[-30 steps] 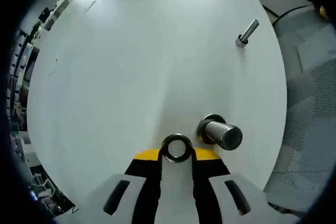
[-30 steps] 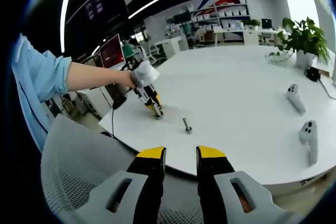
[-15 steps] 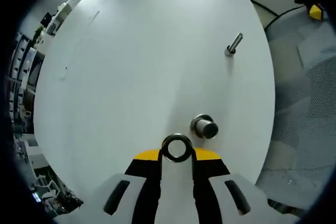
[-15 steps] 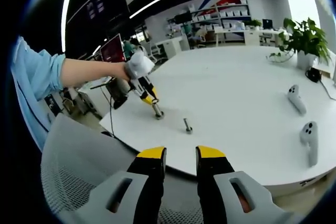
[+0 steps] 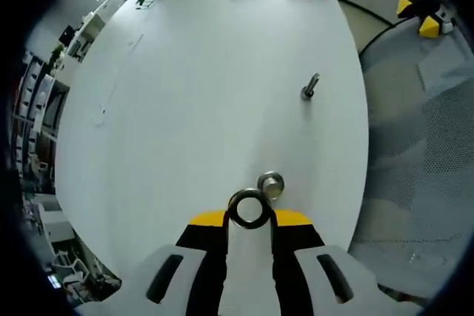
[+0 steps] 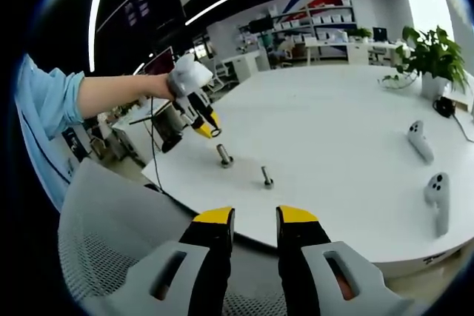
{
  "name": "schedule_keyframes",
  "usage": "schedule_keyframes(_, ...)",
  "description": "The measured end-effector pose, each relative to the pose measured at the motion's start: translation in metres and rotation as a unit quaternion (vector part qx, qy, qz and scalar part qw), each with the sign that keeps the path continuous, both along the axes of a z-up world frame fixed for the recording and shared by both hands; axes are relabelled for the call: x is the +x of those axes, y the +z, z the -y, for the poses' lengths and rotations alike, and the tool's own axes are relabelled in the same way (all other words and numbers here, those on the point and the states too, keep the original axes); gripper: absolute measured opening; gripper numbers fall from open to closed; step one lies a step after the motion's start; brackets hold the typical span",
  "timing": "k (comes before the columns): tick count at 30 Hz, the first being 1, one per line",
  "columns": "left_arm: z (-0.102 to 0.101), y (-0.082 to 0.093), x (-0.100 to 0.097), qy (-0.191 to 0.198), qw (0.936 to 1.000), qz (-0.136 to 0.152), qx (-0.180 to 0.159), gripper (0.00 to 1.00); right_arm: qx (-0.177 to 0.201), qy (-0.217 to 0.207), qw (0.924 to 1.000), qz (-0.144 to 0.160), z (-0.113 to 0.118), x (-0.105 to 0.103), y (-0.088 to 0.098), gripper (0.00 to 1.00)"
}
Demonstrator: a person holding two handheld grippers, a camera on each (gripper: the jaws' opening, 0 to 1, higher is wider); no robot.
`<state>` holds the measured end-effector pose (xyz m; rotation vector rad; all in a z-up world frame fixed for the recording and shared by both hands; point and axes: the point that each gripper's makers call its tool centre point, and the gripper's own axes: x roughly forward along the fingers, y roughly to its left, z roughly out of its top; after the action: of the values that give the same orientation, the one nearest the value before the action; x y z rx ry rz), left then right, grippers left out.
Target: Place the washer onto the threaded stud by aligning its center hole with the stud, sliding it down to the base, and recovering from edge contact or off-axis alignment until the washer reaches the visible bottom stop.
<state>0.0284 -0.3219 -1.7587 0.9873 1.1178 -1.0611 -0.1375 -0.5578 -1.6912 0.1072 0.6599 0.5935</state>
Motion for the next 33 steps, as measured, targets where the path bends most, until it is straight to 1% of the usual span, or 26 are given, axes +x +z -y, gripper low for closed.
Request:
schedule_keyframes(6, 0.002, -0.008, -0.007, -0.007, 0.9999, -0.006, 0.007, 0.2, 0.001, -0.001, 1.0, 0.0, 0.0, 0.0, 0.0, 0.25)
schedule_keyframes(8, 0.004, -0.01, -0.01, -0.006, 0.9999, -0.011, 0.004, 0.2, 0.0, 0.001, 1.0, 0.0, 0.0, 0.0, 0.0, 0.25)
schedule_keyframes(12, 0.008, -0.017, -0.017, -0.015, 0.9997, -0.018, 0.011, 0.2, 0.0, 0.001, 1.0, -0.001, 0.0, -0.001, 0.0, 0.25)
schedule_keyframes(18, 0.012, -0.021, -0.017, -0.018, 0.9995, -0.023, 0.009, 0.2, 0.0, 0.001, 1.0, -0.001, 0.0, -0.001, 0.0, 0.25)
schedule_keyframes(22, 0.011, -0.027, -0.015, -0.022, 0.9994, -0.024, 0.016, 0.2, 0.0, 0.001, 1.0, -0.002, 0.0, -0.001, 0.0, 0.25)
schedule_keyframes(27, 0.013, -0.032, -0.016, -0.023, 0.9993, -0.028, 0.014, 0.2, 0.001, -0.004, 1.0, -0.001, 0.001, 0.0, 0.0, 0.25)
schedule_keyframes(29, 0.011, -0.035, -0.017, -0.027, 0.999, -0.028, 0.022, 0.19, 0.001, -0.007, 1.0, -0.001, 0.001, 0.0, 0.0, 0.25)
schedule_keyframes(30, 0.008, -0.037, -0.016, -0.032, 0.9986, -0.028, 0.032, 0.17, 0.001, -0.008, 1.0, -0.001, 0.001, 0.0, 0.0, 0.25)
schedule_keyframes(31, 0.004, -0.038, -0.017, -0.035, 0.9979, -0.031, 0.045, 0.12, 0.001, -0.009, 1.0, -0.001, 0.002, 0.0, 0.0, 0.25)
schedule_keyframes(32, -0.001, -0.04, -0.02, -0.042, 0.9968, -0.037, 0.058, 0.0, 0.001, -0.009, 1.0, -0.001, 0.002, 0.0, 0.0, 0.25)
schedule_keyframes(33, 0.005, -0.039, -0.011, -0.033, 0.9987, -0.01, 0.038, 0.0, 0.001, -0.01, 0.9999, -0.001, 0.002, 0.001, 0.0, 0.25)
